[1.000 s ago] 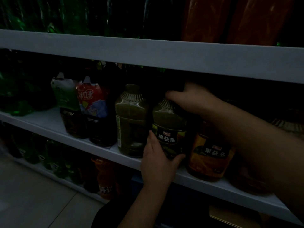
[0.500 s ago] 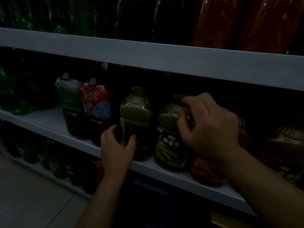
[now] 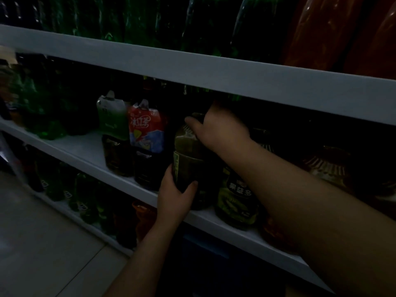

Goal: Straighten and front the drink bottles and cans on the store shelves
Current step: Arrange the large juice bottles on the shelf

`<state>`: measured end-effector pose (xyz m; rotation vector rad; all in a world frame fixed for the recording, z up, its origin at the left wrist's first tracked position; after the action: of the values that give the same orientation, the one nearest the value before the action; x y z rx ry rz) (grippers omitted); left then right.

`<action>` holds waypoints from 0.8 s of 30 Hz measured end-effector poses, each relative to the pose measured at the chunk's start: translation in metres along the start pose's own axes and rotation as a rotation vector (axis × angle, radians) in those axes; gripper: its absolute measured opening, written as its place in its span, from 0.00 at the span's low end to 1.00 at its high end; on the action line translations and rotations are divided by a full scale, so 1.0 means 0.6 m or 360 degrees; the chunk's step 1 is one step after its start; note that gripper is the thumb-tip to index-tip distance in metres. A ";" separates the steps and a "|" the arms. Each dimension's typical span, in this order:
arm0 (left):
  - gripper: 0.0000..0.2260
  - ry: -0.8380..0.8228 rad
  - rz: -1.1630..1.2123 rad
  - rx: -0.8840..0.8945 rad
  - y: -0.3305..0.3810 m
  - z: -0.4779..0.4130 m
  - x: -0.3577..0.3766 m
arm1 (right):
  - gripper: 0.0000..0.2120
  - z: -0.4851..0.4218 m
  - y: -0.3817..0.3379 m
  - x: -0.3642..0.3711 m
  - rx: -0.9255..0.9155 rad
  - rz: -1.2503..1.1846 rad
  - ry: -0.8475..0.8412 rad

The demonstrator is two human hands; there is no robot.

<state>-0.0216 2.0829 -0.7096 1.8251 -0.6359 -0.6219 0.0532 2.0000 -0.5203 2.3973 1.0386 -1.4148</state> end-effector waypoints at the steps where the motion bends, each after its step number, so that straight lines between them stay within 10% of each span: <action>1: 0.24 0.0006 -0.0006 0.0009 0.001 0.002 0.001 | 0.32 -0.004 0.000 0.006 0.0035 -0.0019 -0.0040; 15: 0.37 -0.0008 -0.0682 0.0112 0.039 0.058 0.022 | 0.09 -0.010 0.018 0.021 0.0518 -0.0988 -0.0521; 24: 0.35 -0.0080 -0.0821 0.0144 0.034 0.068 0.027 | 0.17 -0.008 0.009 0.022 0.0541 -0.0711 -0.0294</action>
<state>-0.0401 2.0383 -0.7050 2.0784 -0.2201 -0.9926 0.0641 2.0047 -0.5297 2.2700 1.4467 -2.0670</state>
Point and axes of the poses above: each hand's wrist, its own z-axis away from the middle knuckle, its own x-axis out of the palm, y = z × x, the point moved 6 cm from there along -z, towards the middle knuckle, and after that the axes turned 3 degrees about y, right-handed, at the moved point
